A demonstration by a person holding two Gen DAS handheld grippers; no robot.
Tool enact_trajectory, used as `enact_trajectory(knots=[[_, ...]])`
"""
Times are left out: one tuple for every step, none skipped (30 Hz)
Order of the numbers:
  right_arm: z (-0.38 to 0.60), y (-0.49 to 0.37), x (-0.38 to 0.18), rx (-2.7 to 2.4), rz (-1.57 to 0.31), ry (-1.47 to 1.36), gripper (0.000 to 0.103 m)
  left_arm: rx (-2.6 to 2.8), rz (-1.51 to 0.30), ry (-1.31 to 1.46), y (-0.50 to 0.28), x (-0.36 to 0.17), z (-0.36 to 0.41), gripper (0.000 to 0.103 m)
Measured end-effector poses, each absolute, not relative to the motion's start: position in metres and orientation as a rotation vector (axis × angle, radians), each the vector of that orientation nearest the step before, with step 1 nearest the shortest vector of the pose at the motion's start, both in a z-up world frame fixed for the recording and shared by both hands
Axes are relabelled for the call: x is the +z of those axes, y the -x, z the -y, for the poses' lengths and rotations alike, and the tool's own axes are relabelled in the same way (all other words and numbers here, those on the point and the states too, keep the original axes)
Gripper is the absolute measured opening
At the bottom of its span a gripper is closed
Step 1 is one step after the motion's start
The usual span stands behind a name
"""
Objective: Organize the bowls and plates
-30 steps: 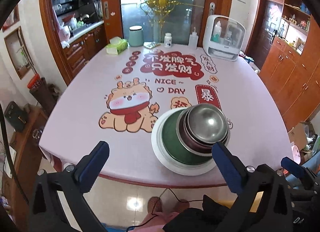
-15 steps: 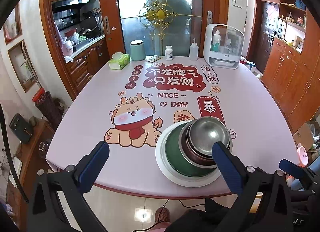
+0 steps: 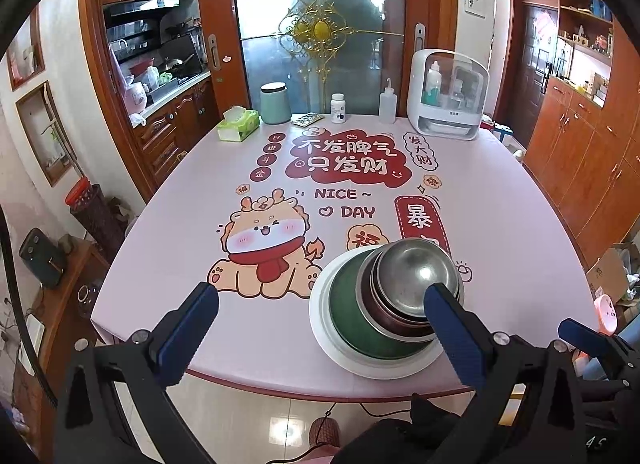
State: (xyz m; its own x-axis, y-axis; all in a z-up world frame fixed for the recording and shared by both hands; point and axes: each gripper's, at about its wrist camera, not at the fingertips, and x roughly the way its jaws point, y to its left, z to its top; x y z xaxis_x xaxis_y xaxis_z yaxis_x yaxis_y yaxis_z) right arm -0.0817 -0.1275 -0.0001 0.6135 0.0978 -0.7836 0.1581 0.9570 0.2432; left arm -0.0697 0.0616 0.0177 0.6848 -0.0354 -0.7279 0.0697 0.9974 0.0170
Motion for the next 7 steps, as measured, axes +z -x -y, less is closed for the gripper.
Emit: enact_trajectory(knots=[[0.1280,0.0812,-0.0014,-0.035,-0.916,-0.302,0.103,-0.057,-0.817,-0.044,0.0699,0.0172,-0.0608,0.102],[0.1282,0.0809,-0.0018,-0.035,-0.918,-0.303,0.103,-0.055,-0.819,-0.045,0.0695,0.0172,-0.0604,0.102],[0.1287,0.0803,-0.0027,-0.035,-0.920,-0.303,0.103,-0.053,-0.819,-0.045,0.0706,0.0169,-0.0597,0.102],[0.1294,0.0801,-0.0032,-0.034,-0.922,-0.303,0.103,-0.052,-0.820,-0.045,0.0706,0.0169,-0.0593,0.102],[0.1296,0.0802,-0.0035,-0.034,-0.923,-0.304,0.103,-0.052,-0.821,-0.045,0.0705,0.0165,-0.0589,0.102],[0.1297,0.0805,-0.0040,-0.034,-0.924,-0.304,0.103,-0.052,-0.822,-0.044,0.0708,0.0160,-0.0587,0.102],[0.1301,0.0804,-0.0044,-0.033,-0.925,-0.305,0.103,-0.050,-0.824,-0.044,0.0709,0.0151,-0.0581,0.102]])
